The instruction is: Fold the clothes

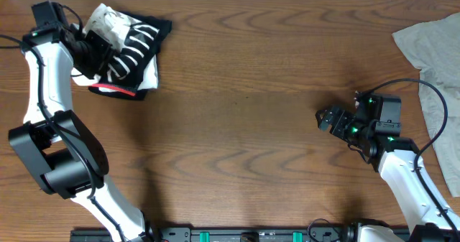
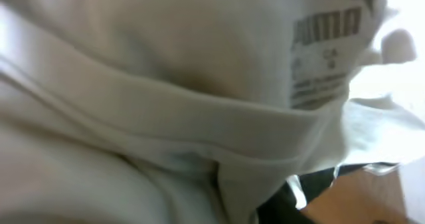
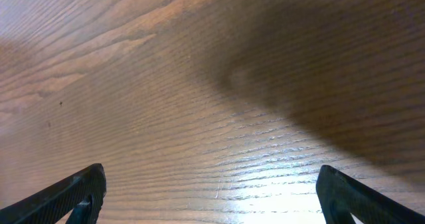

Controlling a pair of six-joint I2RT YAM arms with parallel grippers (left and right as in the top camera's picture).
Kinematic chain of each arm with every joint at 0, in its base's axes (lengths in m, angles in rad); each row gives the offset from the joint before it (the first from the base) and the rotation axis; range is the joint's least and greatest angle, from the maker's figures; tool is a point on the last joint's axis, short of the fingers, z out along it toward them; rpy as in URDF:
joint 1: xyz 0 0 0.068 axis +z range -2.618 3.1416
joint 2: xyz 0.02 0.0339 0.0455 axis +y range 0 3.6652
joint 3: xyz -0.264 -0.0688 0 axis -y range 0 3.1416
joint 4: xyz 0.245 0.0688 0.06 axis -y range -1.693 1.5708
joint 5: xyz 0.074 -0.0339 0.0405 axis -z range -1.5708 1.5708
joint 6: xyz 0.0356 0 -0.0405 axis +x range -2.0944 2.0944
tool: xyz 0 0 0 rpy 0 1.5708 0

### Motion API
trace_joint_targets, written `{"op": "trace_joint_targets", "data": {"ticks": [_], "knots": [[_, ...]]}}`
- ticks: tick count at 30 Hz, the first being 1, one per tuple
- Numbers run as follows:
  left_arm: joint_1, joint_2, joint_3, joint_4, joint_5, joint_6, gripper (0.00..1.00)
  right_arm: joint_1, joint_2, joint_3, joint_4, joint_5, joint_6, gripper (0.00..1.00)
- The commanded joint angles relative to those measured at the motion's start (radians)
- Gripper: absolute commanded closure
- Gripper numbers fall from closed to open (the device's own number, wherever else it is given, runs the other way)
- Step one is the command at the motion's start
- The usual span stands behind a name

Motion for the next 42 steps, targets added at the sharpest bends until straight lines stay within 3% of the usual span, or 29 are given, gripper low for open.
{"op": "trace_joint_targets", "data": {"ticks": [1, 6, 14, 15, 16, 17, 18, 19, 22, 30, 42], "knots": [[0.014, -0.031, -0.003, -0.001, -0.018, 0.002, 0.44, -0.011, -0.006, 0.003, 0.0, 0.004, 0.0, 0.01], [0.035, -0.105, 0.016, -0.026, -0.013, 0.0, 0.31, -0.011, -0.006, 0.003, 0.0, 0.003, 0.0, 0.01], [0.031, -0.264, 0.016, -0.072, -0.015, 0.008, 0.29, -0.011, -0.006, 0.003, 0.0, 0.004, -0.001, 0.01], [0.027, -0.274, 0.016, -0.069, -0.014, 0.012, 0.31, -0.011, -0.006, 0.003, 0.0, 0.003, -0.001, 0.01], [0.021, -0.278, 0.016, -0.063, -0.013, 0.029, 0.46, -0.011, -0.006, 0.003, 0.0, 0.004, -0.001, 0.01], [0.016, -0.279, 0.016, -0.05, 0.004, 0.06, 0.75, -0.011, -0.006, 0.003, 0.0, 0.003, -0.001, 0.01], [0.012, -0.277, 0.014, -0.039, 0.019, 0.09, 0.89, -0.011, -0.006, 0.003, 0.0, 0.004, -0.001, 0.01], [0.005, -0.271, 0.011, -0.018, 0.044, 0.134, 0.92, -0.011, -0.006, 0.003, 0.0, 0.003, 0.0, 0.01], [-0.016, -0.243, -0.002, 0.046, 0.154, 0.233, 0.94, -0.011, -0.006, 0.003, 0.0, 0.004, -0.001, 0.01], [-0.026, -0.082, -0.004, 0.234, 0.356, 0.239, 0.94, -0.011, -0.006, 0.003, 0.0, 0.004, 0.0, 0.01], [0.04, 0.118, -0.004, 0.405, 0.439, 0.261, 0.93, -0.011, -0.006, 0.003, 0.0, 0.004, 0.0, 0.01]]}}
